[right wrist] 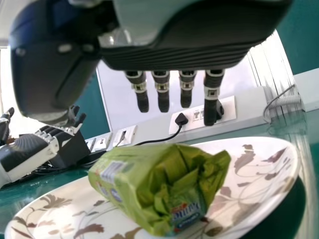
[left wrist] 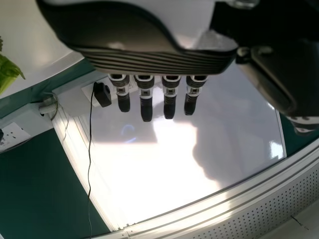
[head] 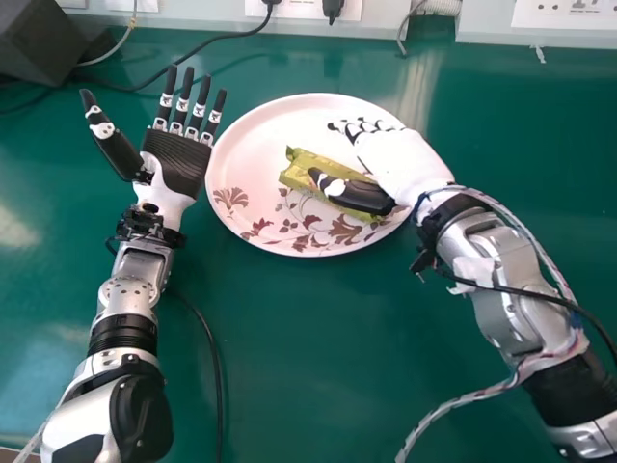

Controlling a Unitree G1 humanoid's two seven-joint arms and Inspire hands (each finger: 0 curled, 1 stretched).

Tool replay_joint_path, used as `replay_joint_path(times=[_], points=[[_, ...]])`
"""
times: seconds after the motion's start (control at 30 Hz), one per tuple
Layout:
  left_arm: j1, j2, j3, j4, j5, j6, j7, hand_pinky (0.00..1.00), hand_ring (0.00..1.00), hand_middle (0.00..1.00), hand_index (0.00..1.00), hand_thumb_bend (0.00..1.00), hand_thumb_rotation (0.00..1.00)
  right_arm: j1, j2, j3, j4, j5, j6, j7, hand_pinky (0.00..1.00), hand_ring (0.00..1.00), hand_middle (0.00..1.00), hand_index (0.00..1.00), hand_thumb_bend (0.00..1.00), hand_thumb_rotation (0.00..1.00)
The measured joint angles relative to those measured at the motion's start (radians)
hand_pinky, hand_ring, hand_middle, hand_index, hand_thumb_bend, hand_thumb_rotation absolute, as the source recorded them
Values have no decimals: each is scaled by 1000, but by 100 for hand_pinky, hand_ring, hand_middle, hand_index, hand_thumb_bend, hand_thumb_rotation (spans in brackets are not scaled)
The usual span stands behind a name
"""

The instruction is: Pick up biscuit and place it in the plate

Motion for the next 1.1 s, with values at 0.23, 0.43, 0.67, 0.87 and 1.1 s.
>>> replay_joint_path(times=[0.23, 0.43, 0.67, 0.87, 1.1], points=[[0, 1, 1, 0, 0, 9, -7, 97, 95, 100, 100, 100, 97, 29, -1, -18, -57, -7, 22, 0, 83, 99, 100, 100, 73, 100], [0, 2, 1, 1, 2, 11, -19, 100, 95, 100, 100, 100, 94, 75, 8, -48, -144, -8, 46, -4, 86, 100, 100, 100, 73, 100], [-1, 6, 2, 13, 4, 8, -22, 98, 96, 100, 100, 100, 94, 146, 40, -106, -274, -6, 77, -22, 93, 100, 100, 100, 73, 100], [-3, 15, 7, 33, 5, 4, -29, 95, 98, 100, 100, 100, 96, 211, 58, -138, -382, -15, 89, -40, 94, 100, 100, 100, 71, 100], [-24, 35, 11, 102, 27, -21, -31, 95, 95, 100, 100, 100, 93, 295, 99, -160, -486, -54, 100, -68, 94, 100, 100, 100, 69, 95]])
